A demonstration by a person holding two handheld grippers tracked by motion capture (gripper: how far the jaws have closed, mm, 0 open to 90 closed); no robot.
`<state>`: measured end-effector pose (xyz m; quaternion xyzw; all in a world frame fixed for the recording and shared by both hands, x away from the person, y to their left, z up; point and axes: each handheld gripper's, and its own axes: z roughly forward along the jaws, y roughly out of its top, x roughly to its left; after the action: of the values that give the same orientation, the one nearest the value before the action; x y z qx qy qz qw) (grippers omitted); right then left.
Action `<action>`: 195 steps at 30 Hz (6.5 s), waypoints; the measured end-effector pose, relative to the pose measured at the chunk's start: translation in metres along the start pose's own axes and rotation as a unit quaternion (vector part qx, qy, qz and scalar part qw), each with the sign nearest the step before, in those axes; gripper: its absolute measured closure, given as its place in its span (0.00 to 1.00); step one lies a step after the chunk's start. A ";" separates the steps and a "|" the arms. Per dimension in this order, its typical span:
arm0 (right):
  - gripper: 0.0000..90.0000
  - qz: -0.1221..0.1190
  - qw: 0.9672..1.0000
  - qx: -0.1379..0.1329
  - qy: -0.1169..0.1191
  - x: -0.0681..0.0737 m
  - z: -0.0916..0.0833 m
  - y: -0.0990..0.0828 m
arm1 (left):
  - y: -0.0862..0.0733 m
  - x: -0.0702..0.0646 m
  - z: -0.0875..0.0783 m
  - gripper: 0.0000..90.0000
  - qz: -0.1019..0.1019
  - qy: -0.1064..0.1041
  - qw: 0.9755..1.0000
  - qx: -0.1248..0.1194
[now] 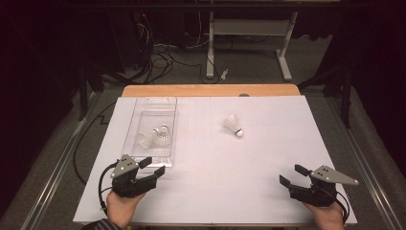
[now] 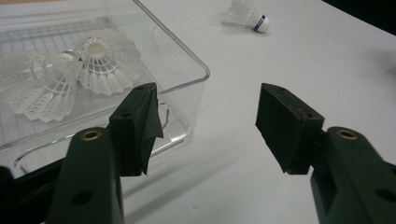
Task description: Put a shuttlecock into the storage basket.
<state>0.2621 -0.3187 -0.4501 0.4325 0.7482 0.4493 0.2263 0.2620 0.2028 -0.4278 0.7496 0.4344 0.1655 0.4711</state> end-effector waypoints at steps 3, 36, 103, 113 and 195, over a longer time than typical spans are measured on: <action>0.31 0.001 1.000 -0.001 0.000 0.000 0.000 0.000 | -0.002 0.000 0.001 0.44 -0.001 0.001 1.000 0.000; 0.31 0.001 1.000 -0.001 -0.001 -0.001 0.000 0.000 | -0.013 0.003 0.003 0.43 -0.010 0.003 1.000 0.002; 0.31 -0.001 1.000 0.001 0.000 0.001 0.001 0.000 | 0.016 -0.026 0.024 0.43 0.025 -0.043 0.999 0.001; 0.31 -0.002 1.000 0.001 0.000 0.001 0.000 0.000 | 0.020 -0.030 0.029 0.43 0.029 -0.047 0.998 0.001; 0.31 -0.003 1.000 0.001 0.002 0.001 0.000 0.000 | 0.060 -0.051 0.080 0.44 0.048 -0.077 0.996 0.008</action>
<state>0.2620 -0.3178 -0.4501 0.4299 0.7504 0.4485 0.2255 0.3152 0.1059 -0.4087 0.7839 0.3616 0.1266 0.4885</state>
